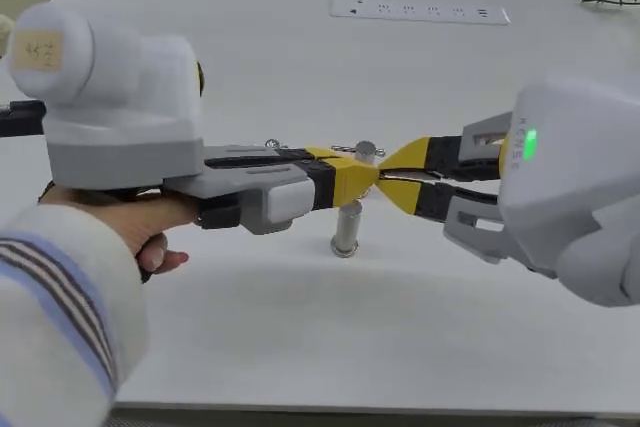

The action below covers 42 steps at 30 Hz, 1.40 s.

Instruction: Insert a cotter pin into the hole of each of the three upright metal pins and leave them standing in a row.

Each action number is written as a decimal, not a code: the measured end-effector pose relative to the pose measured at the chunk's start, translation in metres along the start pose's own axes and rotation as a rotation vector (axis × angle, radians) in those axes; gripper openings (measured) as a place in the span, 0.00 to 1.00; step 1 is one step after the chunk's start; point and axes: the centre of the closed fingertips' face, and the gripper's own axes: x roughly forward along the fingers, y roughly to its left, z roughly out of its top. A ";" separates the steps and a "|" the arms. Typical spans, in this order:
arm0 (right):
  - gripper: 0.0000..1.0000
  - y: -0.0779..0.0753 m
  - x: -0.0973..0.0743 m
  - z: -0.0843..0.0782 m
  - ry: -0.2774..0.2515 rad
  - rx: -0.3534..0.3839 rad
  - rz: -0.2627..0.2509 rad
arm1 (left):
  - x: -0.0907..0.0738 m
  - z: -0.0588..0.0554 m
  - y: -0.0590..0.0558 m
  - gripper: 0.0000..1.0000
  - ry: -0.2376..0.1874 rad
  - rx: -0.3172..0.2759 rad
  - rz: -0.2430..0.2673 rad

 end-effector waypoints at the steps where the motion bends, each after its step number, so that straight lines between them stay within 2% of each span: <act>1: 0.00 0.001 0.000 0.000 -0.005 0.004 0.006 | 0.000 0.000 0.000 0.00 0.002 0.004 0.001; 2: 0.00 0.002 0.001 0.000 -0.007 0.013 0.016 | -0.002 0.000 0.001 0.00 -0.001 0.010 0.003; 5: 0.13 0.002 0.002 -0.007 0.013 0.056 0.020 | -0.005 0.002 0.002 0.00 -0.012 0.009 0.003; 7: 0.16 0.007 0.003 -0.013 0.022 0.119 0.049 | -0.008 0.002 0.004 0.00 -0.016 -0.001 0.006; 11: 0.16 0.012 0.003 -0.010 -0.028 0.254 0.089 | -0.014 -0.001 0.005 0.00 0.004 0.054 0.002; 16: 0.16 0.015 0.003 -0.007 -0.089 0.423 0.148 | -0.019 -0.004 -0.001 0.00 0.029 0.164 -0.032; 18: 0.16 0.016 0.003 -0.005 -0.106 0.463 0.170 | -0.022 -0.006 -0.003 0.00 0.041 0.217 -0.053; 20: 0.15 0.017 0.003 -0.004 -0.119 0.480 0.183 | -0.023 -0.006 -0.007 0.00 0.047 0.262 -0.072; 22: 0.14 0.019 0.002 -0.002 -0.133 0.500 0.198 | -0.024 -0.006 -0.011 0.00 0.049 0.279 -0.090; 26: 0.06 0.024 0.002 0.000 -0.130 0.487 0.213 | -0.022 -0.010 -0.021 0.00 0.077 0.315 -0.124; 29: 0.06 0.026 0.002 0.002 -0.137 0.494 0.221 | -0.022 -0.015 -0.026 0.00 0.098 0.342 -0.149; 32: 0.05 0.030 0.001 0.002 -0.135 0.495 0.232 | -0.022 -0.017 -0.027 0.00 0.105 0.346 -0.153; 34: 0.04 0.030 0.000 0.002 -0.136 0.498 0.232 | -0.023 -0.018 -0.027 0.00 0.113 0.376 -0.160; 37: 0.02 0.032 0.000 0.003 -0.139 0.502 0.238 | -0.024 -0.019 -0.027 0.00 0.125 0.386 -0.163; 40: 0.00 0.034 0.000 0.004 -0.139 0.502 0.241 | -0.026 -0.022 -0.025 0.00 0.154 0.443 -0.169; 42: 0.00 0.035 0.000 0.005 -0.140 0.501 0.243 | -0.026 -0.022 -0.026 0.00 0.158 0.448 -0.170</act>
